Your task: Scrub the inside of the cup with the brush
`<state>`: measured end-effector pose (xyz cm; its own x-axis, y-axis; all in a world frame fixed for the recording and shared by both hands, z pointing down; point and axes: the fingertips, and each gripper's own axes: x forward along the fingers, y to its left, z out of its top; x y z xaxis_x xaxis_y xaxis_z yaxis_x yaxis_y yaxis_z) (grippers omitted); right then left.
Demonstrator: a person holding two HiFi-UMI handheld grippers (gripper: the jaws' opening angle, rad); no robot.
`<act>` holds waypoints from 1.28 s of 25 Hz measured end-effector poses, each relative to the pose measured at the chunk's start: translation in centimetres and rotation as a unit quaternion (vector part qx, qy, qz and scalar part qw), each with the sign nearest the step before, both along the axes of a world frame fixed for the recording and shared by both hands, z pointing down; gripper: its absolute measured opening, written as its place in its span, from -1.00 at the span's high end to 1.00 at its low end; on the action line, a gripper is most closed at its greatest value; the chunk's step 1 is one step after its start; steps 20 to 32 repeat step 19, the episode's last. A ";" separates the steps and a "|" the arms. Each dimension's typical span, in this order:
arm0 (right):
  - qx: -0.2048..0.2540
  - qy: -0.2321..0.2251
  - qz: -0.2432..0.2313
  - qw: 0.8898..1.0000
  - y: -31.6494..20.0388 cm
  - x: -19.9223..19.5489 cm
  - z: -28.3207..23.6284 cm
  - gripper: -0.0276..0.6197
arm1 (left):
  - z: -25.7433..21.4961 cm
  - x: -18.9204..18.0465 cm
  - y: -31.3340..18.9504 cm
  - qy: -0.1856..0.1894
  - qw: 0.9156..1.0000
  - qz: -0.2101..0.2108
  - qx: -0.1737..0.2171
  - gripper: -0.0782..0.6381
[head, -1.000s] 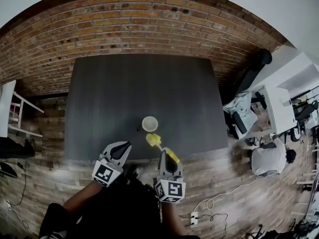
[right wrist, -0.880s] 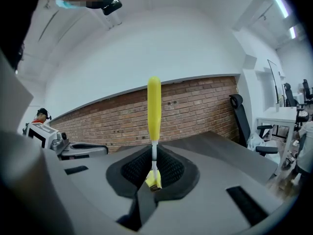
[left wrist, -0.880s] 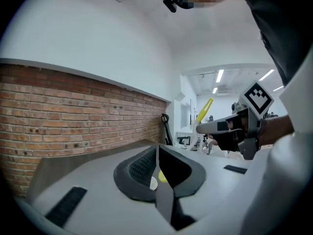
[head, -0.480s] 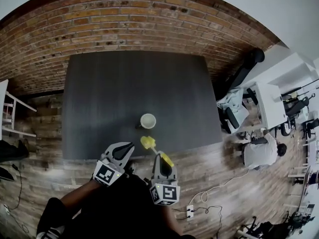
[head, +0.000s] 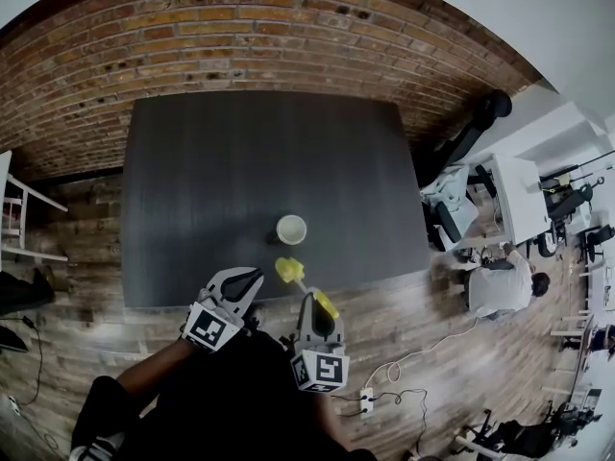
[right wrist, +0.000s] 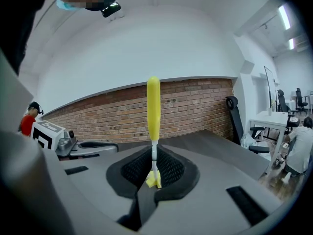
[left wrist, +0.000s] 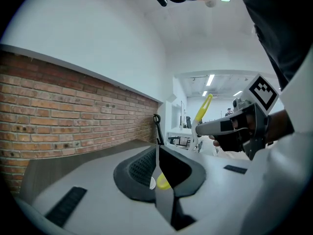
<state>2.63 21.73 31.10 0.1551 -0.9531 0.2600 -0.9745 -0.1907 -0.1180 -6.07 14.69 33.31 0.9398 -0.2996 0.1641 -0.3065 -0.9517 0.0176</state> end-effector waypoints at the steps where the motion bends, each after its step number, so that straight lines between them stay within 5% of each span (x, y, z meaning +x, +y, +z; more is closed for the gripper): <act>1: -0.001 0.001 0.002 1.000 0.0 -0.1 0.1 0.77 | 0.1 -0.1 -0.1 0.000 1.000 0.001 0.000 0.65; 32: -0.008 0.009 0.015 1.000 -1.1 -0.8 0.5 0.77 | 1.3 -0.9 -1.0 -0.004 1.000 0.016 -0.018 0.65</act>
